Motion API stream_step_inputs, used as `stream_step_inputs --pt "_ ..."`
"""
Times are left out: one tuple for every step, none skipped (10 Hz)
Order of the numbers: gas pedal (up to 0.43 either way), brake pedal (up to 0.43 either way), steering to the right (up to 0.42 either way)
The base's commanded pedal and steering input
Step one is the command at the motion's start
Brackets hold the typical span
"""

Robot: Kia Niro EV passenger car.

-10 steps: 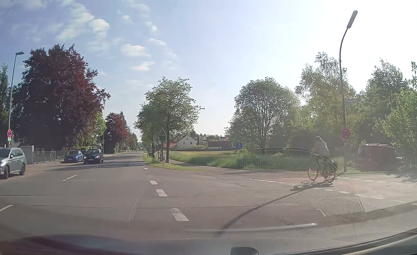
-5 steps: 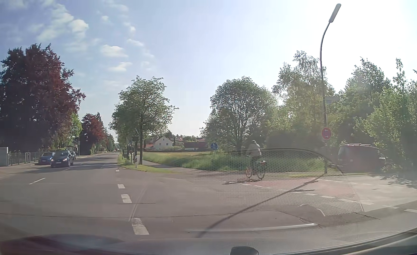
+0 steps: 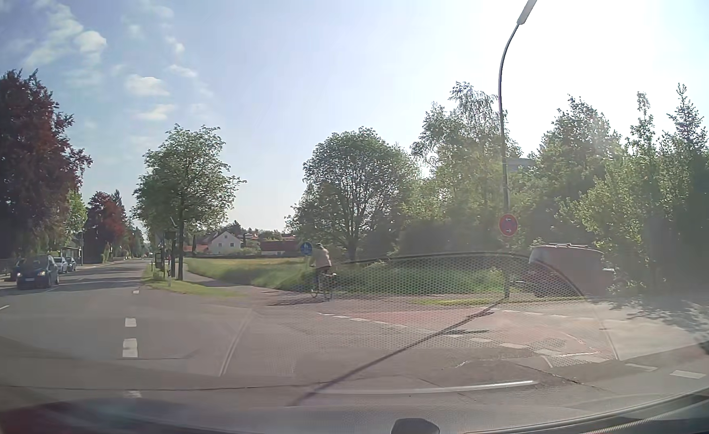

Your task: Follow the waypoints while adhering to traffic rules and regulations

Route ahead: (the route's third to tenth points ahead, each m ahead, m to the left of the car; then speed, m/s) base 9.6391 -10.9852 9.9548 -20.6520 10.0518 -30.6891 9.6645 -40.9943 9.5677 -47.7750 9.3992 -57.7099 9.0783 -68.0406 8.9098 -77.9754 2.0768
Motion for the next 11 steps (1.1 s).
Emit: stream_step_inputs --pt "0.047 0.0 0.527" --pt "0.047 0.0 0.53" --pt "0.059 0.0 0.531" --pt "0.067 0.0 0.531" --pt "0.087 0.0 0.533" --pt "0.087 0.0 0.538" --pt "0.087 0.0 0.543" --pt "0.079 0.0 0.551" --pt "0.067 0.0 0.558" --pt "0.067 0.0 0.561" --pt "0.067 0.0 0.564"
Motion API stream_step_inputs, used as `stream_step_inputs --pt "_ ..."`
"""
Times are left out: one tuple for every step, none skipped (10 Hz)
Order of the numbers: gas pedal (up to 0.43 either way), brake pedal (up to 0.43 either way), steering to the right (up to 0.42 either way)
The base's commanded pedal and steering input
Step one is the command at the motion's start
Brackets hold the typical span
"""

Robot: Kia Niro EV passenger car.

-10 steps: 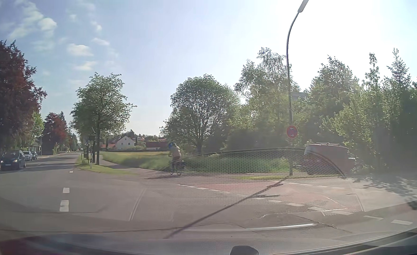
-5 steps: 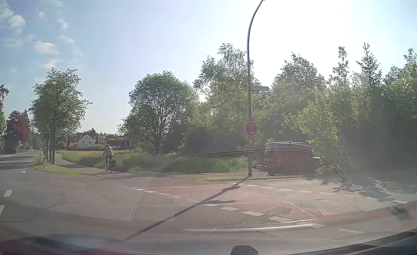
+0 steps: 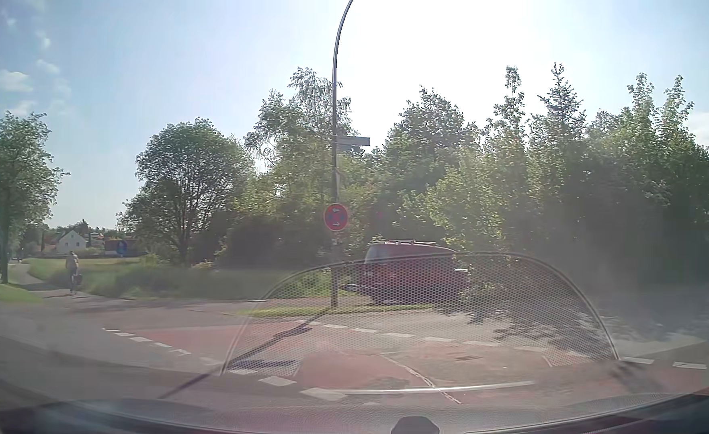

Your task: Follow the waypoints while adhering to traffic rules and regulations

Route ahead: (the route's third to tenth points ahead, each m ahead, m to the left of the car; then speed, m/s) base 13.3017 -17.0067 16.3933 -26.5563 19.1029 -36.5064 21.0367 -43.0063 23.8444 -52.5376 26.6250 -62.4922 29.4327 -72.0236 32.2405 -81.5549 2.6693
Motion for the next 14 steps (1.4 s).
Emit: stream_step_inputs --pt "0.067 0.0 0.565" --pt "0.067 0.0 0.566" --pt "0.067 0.0 0.566" --pt "0.067 0.0 0.566" --pt "0.079 0.0 0.566" --pt "0.079 0.0 0.567" --pt "0.079 0.0 0.567" --pt "0.087 0.0 0.567" --pt "0.087 0.0 0.564" --pt "0.098 0.0 0.553" --pt "0.098 0.0 0.541" --pt "0.098 0.0 0.524" --pt "0.11 0.0 0.502" --pt "0.11 0.0 0.486"
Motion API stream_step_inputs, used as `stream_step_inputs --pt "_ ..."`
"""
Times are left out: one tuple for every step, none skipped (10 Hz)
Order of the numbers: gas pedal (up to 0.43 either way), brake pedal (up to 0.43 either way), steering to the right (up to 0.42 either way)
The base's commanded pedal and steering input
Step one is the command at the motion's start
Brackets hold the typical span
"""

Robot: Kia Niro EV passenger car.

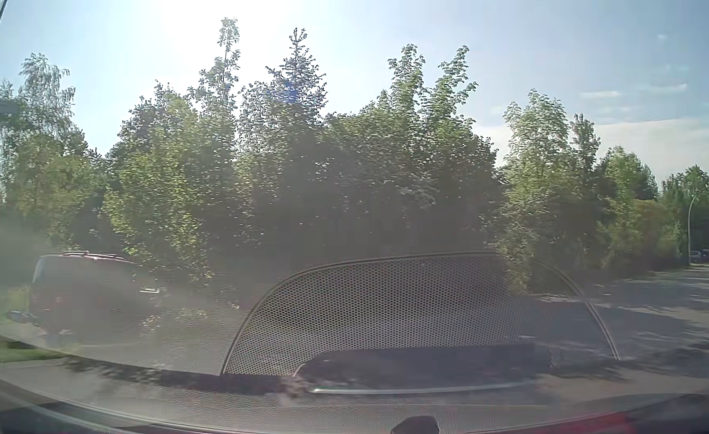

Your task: Follow the waypoints while adhering to traffic rules and regulations

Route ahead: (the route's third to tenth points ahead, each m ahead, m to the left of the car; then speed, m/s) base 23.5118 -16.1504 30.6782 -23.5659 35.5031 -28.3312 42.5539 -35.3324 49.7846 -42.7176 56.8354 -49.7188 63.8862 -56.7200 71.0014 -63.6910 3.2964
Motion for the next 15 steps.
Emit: stream_step_inputs --pt "0.11 0.0 0.471" --pt "0.11 0.0 0.463" --pt "0.11 0.0 0.459" --pt "0.11 0.0 0.457" --pt "0.11 0.0 0.45" --pt "0.11 0.0 0.442" --pt "0.11 0.0 0.434" --pt "0.11 0.0 0.426" --pt "0.11 0.0 0.413" --pt "0.118 0.0 0.389" --pt "0.13 0.0 0.364" --pt "0.13 0.0 0.33" --pt "0.13 0.0 0.296" --pt "0.13 0.0 0.273" --pt "0.13 0.0 0.246"
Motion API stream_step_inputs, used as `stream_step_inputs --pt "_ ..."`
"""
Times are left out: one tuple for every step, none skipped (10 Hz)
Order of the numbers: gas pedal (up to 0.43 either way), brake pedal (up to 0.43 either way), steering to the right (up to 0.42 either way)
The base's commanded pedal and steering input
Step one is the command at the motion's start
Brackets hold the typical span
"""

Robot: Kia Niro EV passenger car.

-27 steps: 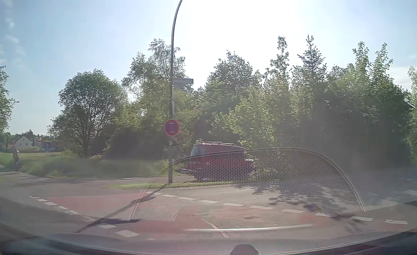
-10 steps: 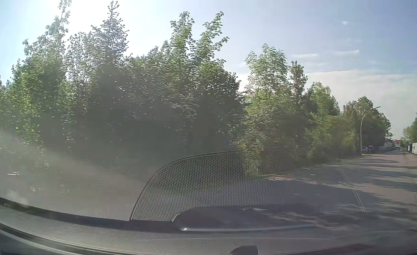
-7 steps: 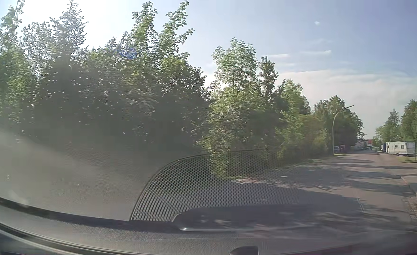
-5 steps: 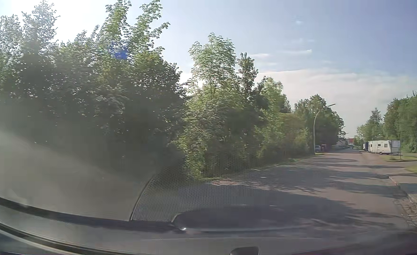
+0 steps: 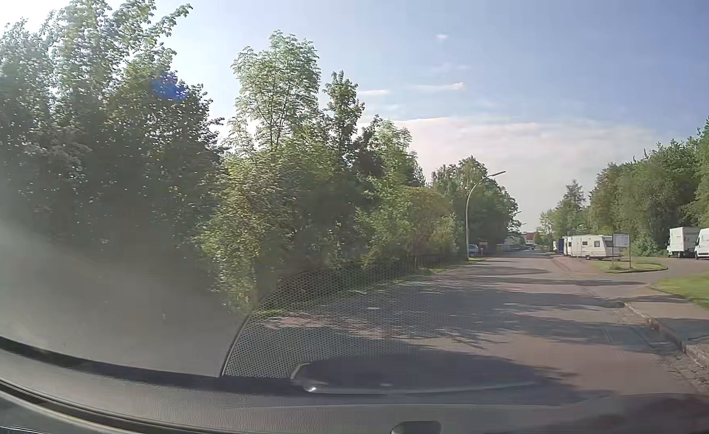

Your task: Follow the waypoints while adhering to traffic rules and regulations

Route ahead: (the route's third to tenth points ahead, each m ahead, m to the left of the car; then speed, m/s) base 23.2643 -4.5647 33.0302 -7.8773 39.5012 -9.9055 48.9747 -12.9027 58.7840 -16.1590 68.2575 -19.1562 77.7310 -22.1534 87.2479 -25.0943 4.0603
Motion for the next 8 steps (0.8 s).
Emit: stream_step_inputs --pt "0.13 0.0 0.221" --pt "0.13 0.0 0.205" --pt "0.13 0.0 0.187" --pt "0.13 0.0 0.181" --pt "0.13 0.0 0.182" --pt "0.13 0.0 0.182" --pt "0.138 0.0 0.184" --pt "0.15 0.0 0.184"
